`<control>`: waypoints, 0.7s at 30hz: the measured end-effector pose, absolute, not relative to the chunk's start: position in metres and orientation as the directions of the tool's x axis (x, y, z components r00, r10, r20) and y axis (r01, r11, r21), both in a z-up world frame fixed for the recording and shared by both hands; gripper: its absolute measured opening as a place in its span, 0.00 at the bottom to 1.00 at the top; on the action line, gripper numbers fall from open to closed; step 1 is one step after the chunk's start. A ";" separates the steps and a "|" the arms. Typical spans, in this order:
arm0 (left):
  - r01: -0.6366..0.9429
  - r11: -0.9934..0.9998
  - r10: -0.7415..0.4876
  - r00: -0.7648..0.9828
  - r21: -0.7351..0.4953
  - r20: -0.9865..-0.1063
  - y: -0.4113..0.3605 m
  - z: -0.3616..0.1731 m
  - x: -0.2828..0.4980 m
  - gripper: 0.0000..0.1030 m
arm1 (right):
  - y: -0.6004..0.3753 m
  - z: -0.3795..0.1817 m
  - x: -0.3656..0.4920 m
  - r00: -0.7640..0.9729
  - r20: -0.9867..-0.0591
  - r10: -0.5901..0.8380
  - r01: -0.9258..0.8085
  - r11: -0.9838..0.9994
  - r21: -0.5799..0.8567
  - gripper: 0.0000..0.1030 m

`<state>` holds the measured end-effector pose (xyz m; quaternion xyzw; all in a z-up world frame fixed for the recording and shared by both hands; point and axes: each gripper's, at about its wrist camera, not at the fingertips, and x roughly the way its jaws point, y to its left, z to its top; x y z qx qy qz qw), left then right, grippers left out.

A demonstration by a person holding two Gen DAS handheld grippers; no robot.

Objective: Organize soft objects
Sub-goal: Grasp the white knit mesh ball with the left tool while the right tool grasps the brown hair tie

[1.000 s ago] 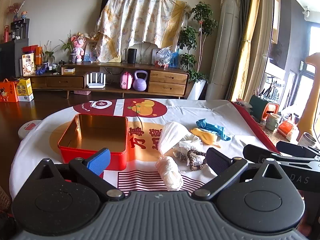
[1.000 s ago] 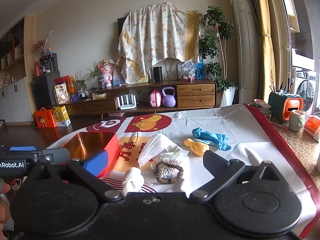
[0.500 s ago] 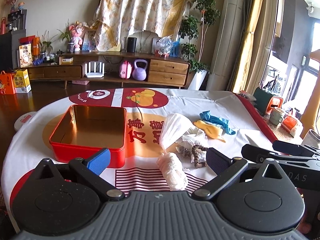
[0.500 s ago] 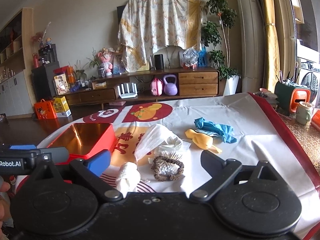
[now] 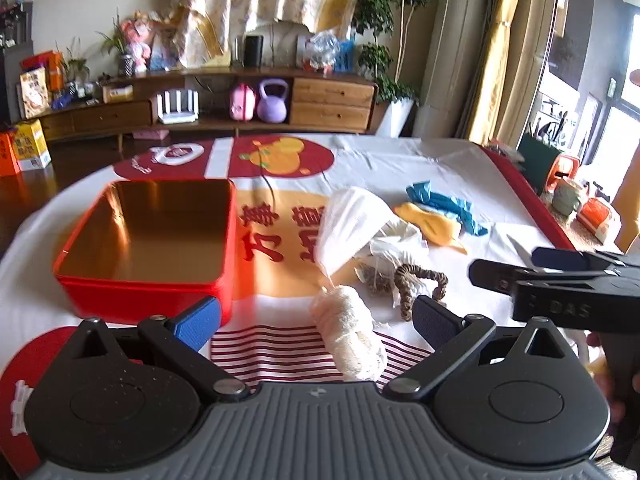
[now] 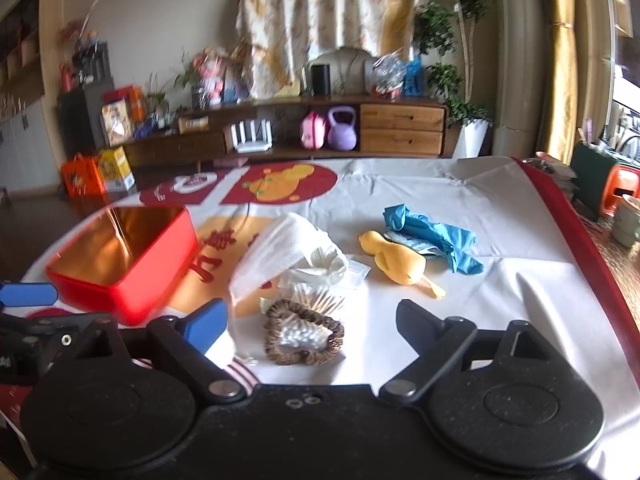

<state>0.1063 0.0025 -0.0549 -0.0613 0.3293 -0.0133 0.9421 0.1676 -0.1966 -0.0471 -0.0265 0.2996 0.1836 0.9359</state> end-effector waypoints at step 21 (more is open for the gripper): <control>0.034 0.995 -0.092 0.667 -0.093 -0.739 -0.030 -0.113 0.178 0.99 | -0.190 -0.095 0.251 0.562 -0.717 0.413 -0.515 0.853 0.088 0.42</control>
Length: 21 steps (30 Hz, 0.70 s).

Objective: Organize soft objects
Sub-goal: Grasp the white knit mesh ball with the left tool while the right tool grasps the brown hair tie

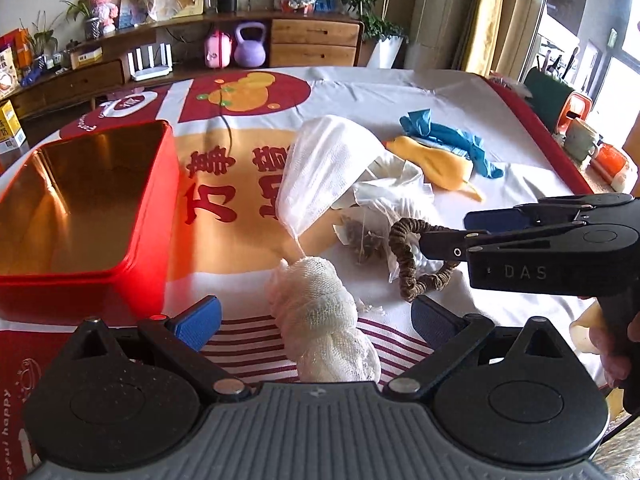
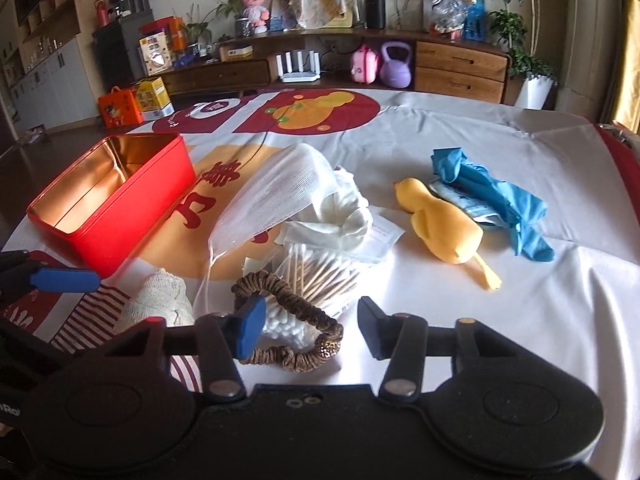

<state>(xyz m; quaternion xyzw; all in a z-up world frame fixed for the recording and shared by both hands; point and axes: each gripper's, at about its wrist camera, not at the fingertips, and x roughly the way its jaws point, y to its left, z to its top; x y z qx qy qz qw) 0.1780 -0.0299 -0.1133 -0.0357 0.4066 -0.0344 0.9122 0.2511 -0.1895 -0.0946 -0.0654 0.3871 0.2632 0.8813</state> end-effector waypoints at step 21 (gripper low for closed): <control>0.036 0.997 -0.073 0.630 -0.065 -0.773 -0.028 -0.129 0.192 0.43 | -0.190 -0.087 0.234 0.555 -0.711 0.432 -0.538 0.838 0.089 0.08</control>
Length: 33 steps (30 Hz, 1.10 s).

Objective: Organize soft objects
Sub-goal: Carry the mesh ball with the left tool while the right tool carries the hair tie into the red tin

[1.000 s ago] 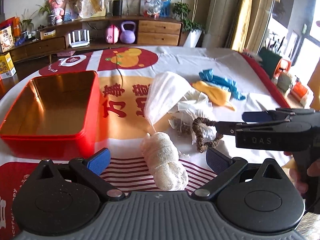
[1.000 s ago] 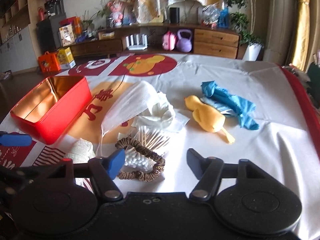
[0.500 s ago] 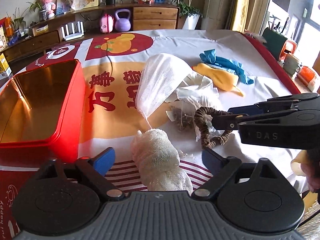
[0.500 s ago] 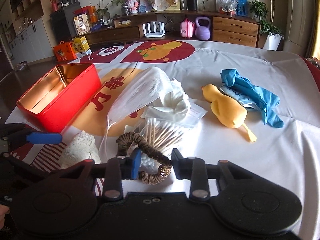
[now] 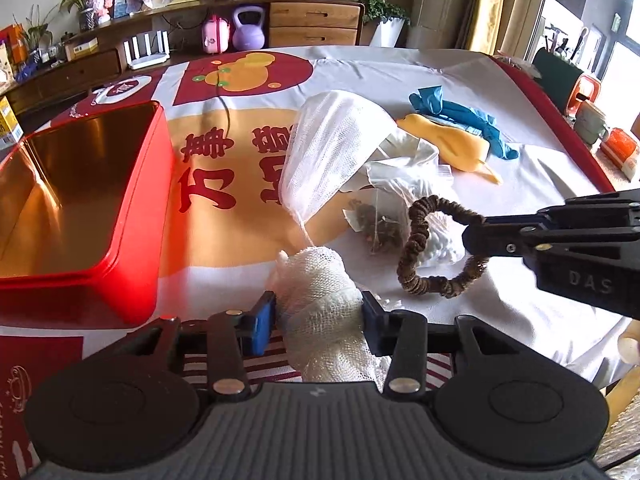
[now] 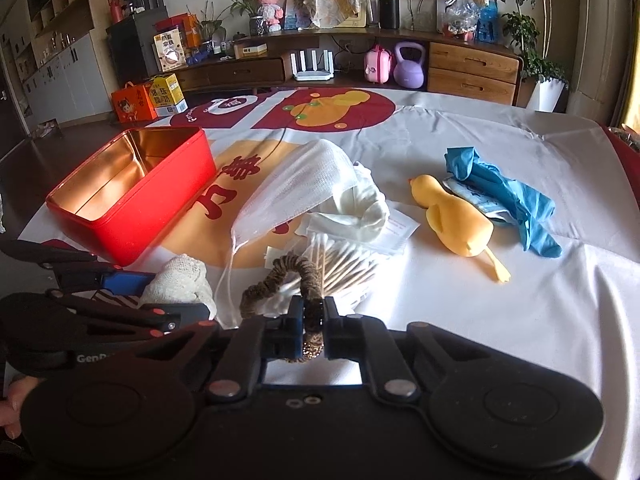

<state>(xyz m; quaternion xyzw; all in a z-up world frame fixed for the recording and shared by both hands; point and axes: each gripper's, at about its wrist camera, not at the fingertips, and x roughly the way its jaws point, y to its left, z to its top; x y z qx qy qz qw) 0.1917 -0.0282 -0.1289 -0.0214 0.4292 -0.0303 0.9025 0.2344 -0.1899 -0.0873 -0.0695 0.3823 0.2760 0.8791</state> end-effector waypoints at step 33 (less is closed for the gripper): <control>-0.051 0.991 -0.053 0.703 -0.125 -0.709 0.059 -0.031 0.170 0.37 | -0.118 0.009 0.207 0.569 -0.608 0.554 -0.612 0.779 0.137 0.07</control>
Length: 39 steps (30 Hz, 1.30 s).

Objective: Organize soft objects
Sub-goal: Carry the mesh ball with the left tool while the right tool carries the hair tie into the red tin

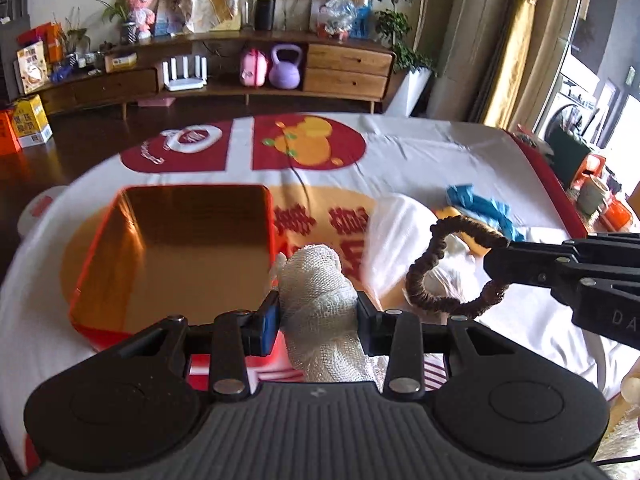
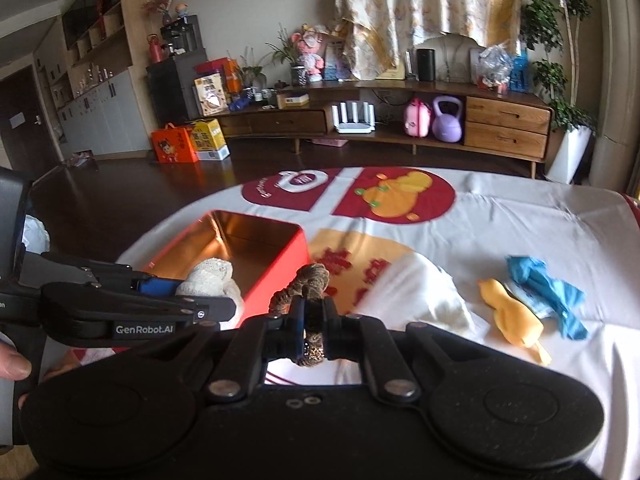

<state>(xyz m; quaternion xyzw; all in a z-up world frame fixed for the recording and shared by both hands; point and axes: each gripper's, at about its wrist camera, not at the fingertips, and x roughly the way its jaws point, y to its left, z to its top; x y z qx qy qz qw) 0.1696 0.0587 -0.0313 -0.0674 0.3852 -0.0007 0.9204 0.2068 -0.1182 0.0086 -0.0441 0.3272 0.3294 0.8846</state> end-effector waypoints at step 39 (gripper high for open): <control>-0.313 0.947 0.144 0.602 -0.066 -0.786 0.197 -0.101 0.286 0.38 | 0.065 -0.084 0.285 0.403 -0.752 0.522 -0.699 0.706 0.115 0.07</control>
